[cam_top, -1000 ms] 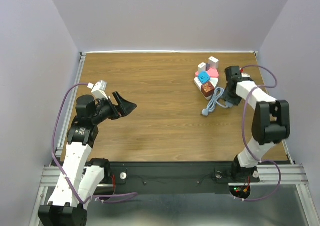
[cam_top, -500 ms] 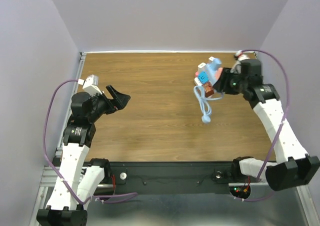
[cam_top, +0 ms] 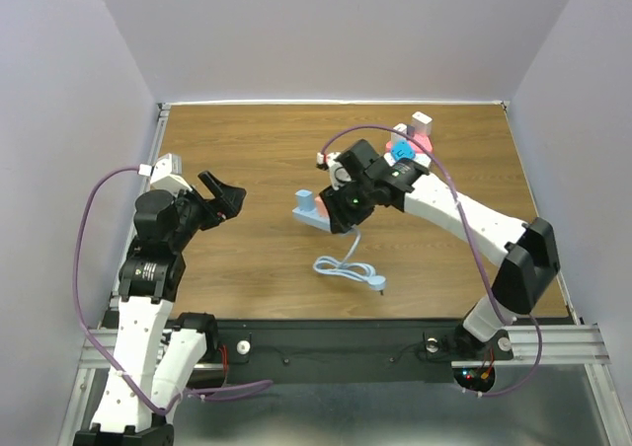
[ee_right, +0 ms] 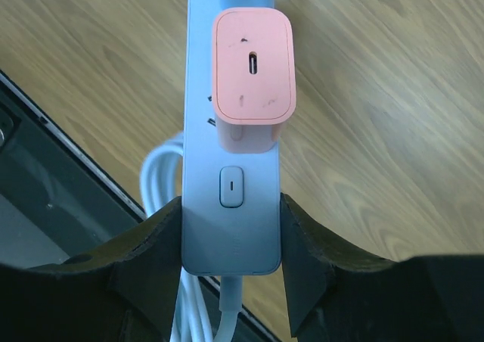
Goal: Pull the plug off the socket
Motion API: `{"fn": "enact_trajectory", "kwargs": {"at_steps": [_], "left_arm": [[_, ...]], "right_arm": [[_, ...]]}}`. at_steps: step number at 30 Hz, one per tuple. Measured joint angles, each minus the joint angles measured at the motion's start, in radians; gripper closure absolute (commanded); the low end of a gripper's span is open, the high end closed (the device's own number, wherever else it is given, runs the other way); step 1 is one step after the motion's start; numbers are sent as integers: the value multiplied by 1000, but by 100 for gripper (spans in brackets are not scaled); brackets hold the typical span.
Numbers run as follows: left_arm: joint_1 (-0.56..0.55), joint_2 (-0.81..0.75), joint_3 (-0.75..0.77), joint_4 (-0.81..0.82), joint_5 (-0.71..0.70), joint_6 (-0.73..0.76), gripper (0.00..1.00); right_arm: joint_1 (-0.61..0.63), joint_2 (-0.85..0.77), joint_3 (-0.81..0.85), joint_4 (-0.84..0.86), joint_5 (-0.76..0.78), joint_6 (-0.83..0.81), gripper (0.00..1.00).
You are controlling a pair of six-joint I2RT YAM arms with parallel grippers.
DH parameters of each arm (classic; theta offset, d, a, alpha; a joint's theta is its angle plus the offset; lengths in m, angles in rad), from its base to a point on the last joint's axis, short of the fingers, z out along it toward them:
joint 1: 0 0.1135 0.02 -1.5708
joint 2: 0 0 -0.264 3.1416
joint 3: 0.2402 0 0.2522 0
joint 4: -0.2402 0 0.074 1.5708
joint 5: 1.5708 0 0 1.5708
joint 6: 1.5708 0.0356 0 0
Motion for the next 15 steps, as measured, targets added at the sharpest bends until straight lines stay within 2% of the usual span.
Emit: {"fn": "enact_trajectory", "kwargs": {"at_steps": [6, 12, 15], "left_arm": [[0, -29, 4, -30, -38, -3, 2], [0, -55, -11, -45, -77, -32, 3], [0, -66, -25, -61, -90, -46, 3]], "right_arm": [[78, 130, 29, 124, 60, 9, 99], [141, 215, -75, 332, 323, 44, 100], [149, 251, -96, 375, 391, 68, 100]]}}
